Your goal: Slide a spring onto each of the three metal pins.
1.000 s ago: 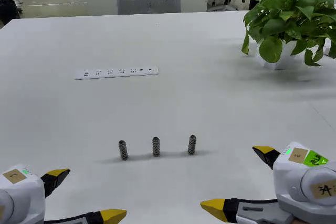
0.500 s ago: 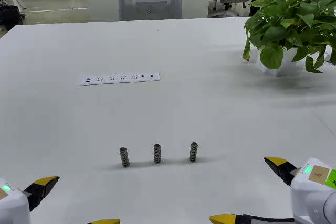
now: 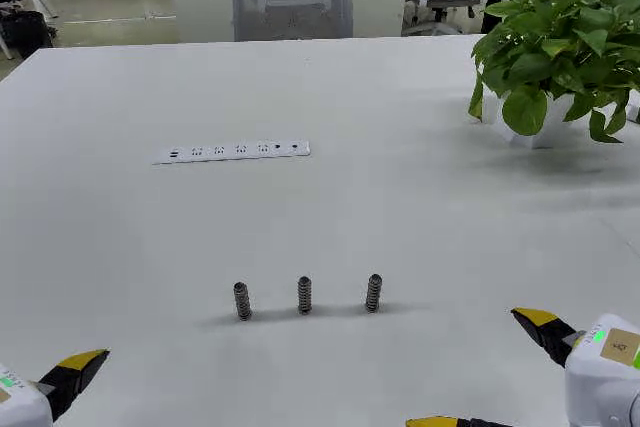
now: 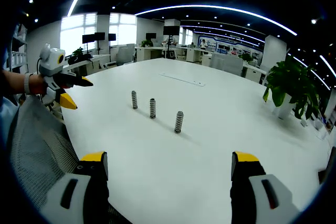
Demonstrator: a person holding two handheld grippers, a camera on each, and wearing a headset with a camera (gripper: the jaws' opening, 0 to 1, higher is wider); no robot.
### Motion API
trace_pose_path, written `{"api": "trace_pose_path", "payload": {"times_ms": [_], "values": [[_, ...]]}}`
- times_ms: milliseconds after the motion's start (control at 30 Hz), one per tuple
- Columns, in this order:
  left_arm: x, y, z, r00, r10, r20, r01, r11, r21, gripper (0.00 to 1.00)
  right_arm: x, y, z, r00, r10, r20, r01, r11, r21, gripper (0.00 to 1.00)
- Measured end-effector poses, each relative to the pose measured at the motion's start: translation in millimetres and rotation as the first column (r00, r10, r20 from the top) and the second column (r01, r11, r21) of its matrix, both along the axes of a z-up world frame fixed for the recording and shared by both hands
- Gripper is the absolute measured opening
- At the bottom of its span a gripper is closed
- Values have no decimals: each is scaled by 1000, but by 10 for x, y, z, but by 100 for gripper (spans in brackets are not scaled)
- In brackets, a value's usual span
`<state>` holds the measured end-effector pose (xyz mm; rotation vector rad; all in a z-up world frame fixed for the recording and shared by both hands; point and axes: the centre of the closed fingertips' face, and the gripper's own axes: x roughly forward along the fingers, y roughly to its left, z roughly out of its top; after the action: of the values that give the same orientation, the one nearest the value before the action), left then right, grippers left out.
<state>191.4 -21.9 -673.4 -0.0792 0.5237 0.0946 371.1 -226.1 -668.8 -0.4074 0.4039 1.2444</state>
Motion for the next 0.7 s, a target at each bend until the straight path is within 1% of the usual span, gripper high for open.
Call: {"api": "trace_pose_path", "payload": {"times_ms": [100, 133, 200, 267, 300, 367, 400, 500, 567, 667, 700], "values": [[-34, -34, 4, 1000, 3, -5, -3, 1000, 7, 95, 14, -6, -3, 1000, -6, -3, 6, 1000, 5, 99], [-39, -35, 9, 1000, 5, -2, -5, 1000, 8, 95, 24, -10, -8, 1000, -10, -6, 10, 1000, 7, 99], [-56, 9, -13, 1000, 11, -4, -11, 1000, 12, 95, 32, -14, -1, 1000, -15, -5, 16, 1000, 12, 99], [-35, -23, 40, 1000, 17, 8, -17, 1000, 13, 95, 31, -10, 9, 1000, -18, -7, 18, 1000, 19, 99], [-40, -14, 34, 1000, 19, 8, -19, 1000, 14, 95, 32, -12, 10, 1000, -18, -9, 19, 1000, 21, 99], [-64, 29, -5, 1000, 22, 1, -22, 1000, 21, 95, 24, -8, 7, 1000, -12, -4, 12, 1000, 20, 99], [-72, 53, -21, 1000, 22, 3, -22, 1000, 21, 95, 11, -1, 4, 1000, -6, -2, 6, 1000, 18, 99], [-65, 48, 4, 1000, 29, 6, -29, 999, 23, 95, -31, 16, -10, 1000, 14, 5, -14, 1000, 7, 99], [-62, 47, 25, 999, 34, 14, -34, 999, 17, 94, -46, 21, -11, 1000, 21, 8, -21, 1000, 4, 99], [-68, 70, 8, 999, 33, 14, -33, 999, 19, 94, -52, 22, -14, 1000, 23, 6, -23, 1000, 1, 99], [-65, 56, 10, 999, 31, 14, -31, 999, 19, 94, -49, 22, -12, 1000, 22, 8, -22, 1000, 1, 99]]}}
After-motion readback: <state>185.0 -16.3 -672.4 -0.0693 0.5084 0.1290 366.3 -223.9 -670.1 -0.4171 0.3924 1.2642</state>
